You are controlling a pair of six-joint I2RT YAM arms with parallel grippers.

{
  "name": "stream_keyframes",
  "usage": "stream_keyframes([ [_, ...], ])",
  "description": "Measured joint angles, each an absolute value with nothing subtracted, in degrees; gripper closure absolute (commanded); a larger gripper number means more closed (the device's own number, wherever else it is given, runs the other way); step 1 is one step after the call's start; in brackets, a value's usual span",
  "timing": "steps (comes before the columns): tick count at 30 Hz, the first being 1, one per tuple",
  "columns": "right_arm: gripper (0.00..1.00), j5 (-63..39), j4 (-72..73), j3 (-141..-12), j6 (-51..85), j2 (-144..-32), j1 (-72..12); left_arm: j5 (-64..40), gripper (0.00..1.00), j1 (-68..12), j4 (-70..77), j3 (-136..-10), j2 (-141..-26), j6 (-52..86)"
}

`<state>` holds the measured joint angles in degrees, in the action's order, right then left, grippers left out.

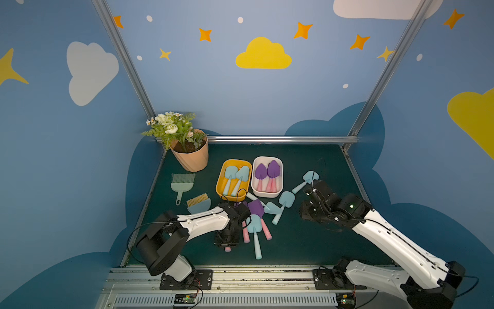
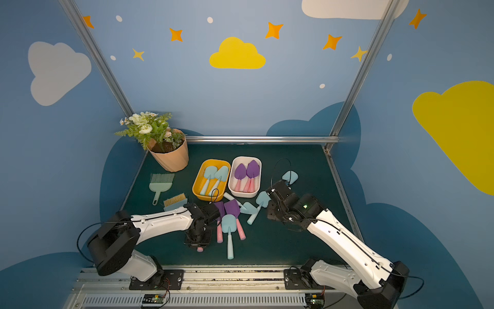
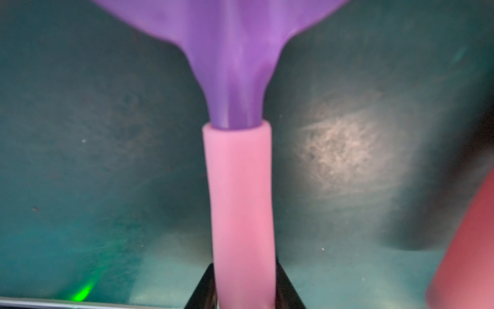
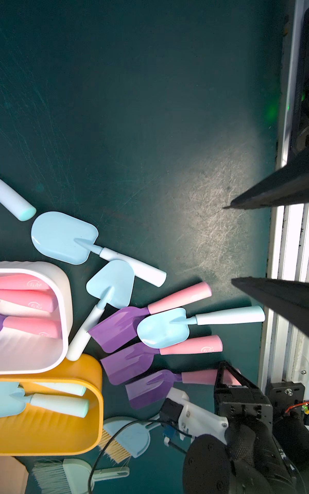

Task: Sort the small shovels by color and place them into the storage box
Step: Pick up the shovel from the center of the board.

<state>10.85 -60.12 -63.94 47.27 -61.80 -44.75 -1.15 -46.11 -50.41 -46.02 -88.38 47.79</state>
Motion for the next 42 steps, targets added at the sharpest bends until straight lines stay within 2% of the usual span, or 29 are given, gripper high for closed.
stream_keyframes([
  [7,0.57,10.72,-60.05,-63.94,47.27,-61.8,-44.71,-1.17,0.97,-46.02,-50.57,-46.0,-87.96,47.86],
  [32,0.57,10.0,-59.27,-63.94,47.33,-61.91,-44.71,1.78,0.97,-45.65,-60.9,-48.14,-81.34,50.65],
  [42,0.57,10.0,-59.16,-63.94,47.07,-61.87,-44.47,4.08,0.97,-45.63,-70.83,-60.2,-77.56,49.71],
])
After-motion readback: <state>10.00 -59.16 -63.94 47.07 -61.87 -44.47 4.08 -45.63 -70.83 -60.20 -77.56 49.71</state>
